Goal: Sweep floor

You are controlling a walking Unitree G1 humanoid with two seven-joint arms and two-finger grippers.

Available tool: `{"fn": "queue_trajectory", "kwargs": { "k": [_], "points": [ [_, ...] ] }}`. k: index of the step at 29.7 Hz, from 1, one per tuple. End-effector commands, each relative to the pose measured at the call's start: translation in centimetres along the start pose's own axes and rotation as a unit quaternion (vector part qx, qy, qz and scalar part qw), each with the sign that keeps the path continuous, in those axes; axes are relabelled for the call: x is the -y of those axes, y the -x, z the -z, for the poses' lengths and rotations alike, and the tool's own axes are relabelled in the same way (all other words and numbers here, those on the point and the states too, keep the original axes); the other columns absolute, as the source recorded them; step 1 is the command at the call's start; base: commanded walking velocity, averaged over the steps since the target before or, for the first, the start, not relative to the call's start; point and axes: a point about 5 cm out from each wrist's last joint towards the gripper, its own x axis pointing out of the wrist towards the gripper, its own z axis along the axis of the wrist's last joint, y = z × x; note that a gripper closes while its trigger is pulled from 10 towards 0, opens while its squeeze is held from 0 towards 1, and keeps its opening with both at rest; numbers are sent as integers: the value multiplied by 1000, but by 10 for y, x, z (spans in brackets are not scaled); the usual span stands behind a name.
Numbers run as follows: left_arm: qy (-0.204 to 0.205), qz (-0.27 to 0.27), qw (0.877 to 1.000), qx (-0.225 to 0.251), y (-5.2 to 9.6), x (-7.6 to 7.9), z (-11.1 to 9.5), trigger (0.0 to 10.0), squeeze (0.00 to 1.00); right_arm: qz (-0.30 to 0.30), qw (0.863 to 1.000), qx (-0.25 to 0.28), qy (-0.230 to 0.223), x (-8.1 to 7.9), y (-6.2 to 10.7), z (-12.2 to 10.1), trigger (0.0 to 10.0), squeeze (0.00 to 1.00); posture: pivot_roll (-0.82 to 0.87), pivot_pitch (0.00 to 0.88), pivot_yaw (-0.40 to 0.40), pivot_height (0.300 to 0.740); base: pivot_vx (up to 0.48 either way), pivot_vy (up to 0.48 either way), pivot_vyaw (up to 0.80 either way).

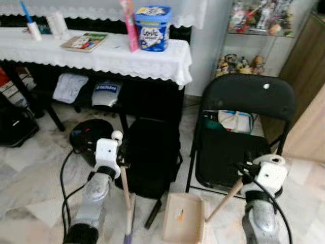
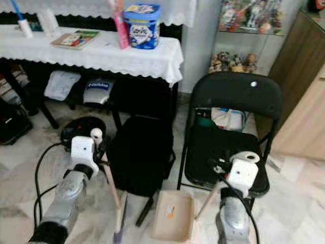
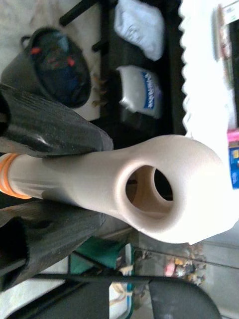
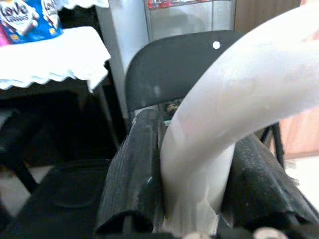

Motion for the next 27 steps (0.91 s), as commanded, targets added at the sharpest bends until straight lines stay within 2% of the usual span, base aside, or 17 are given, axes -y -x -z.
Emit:
{"fn": "queue_trajectory", "kwargs": {
  "k": [1, 11, 16, 25, 27],
  "points": [
    [-2, 7, 1000, 27, -6, 5, -12, 10000, 0, 6, 1000, 20, 0, 4, -3, -6, 10000, 0, -75, 0, 46, 740, 0, 0, 0],
    [-4, 7, 1000, 27, -6, 5, -13, 10000, 0, 13, 1000, 17, 7, 6, -1, -5, 10000, 0, -75, 0, 47, 740, 0, 0, 0],
    [-4, 8, 1000, 28, -5, 5, -13, 10000, 0, 45, 999, 6, 29, 18, 3, 1, 10000, 0, -78, 0, 50, 740, 0, 0, 0],
    [-6, 13, 999, 29, -4, 5, -14, 10000, 0, 59, 997, -16, 42, 26, 10, 12, 10000, 0, -72, 0, 57, 740, 0, 0, 0],
    [-6, 22, 999, 30, -7, 9, -15, 10000, 0, 62, 997, -23, 46, 28, 12, 17, 10000, 0, -72, 0, 62, 740, 0, 0, 0]
  ]
}}
